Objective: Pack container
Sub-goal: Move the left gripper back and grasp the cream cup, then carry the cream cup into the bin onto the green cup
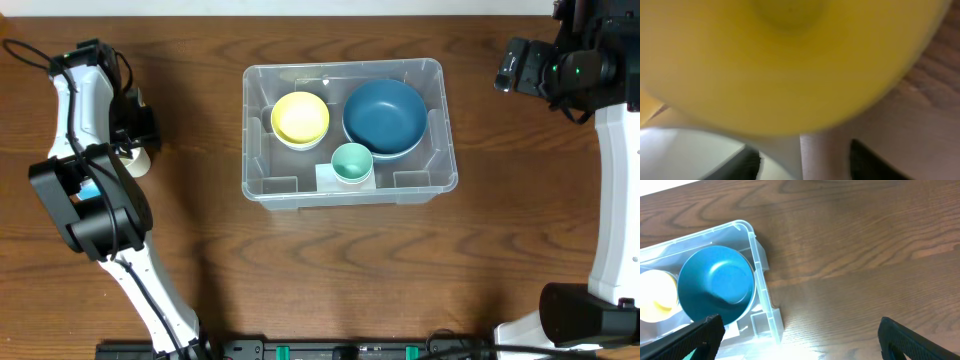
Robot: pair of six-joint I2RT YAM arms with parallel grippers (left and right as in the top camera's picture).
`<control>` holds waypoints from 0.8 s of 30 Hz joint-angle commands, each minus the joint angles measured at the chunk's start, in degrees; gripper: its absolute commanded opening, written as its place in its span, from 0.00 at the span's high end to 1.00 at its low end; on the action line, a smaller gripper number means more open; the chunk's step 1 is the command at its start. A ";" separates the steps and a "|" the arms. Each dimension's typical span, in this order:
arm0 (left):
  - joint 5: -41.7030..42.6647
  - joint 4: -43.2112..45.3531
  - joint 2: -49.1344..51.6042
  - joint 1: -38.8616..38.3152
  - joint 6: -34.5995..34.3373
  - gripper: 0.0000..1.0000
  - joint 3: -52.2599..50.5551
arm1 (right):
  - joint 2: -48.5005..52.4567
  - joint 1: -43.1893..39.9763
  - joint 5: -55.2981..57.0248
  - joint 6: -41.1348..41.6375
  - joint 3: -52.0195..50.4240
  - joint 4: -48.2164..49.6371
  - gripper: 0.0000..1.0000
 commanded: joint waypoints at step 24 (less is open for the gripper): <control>2.40 -5.70 -8.11 -13.55 -2.97 0.94 0.04 | -0.39 -0.26 0.00 0.90 -0.02 -0.04 0.01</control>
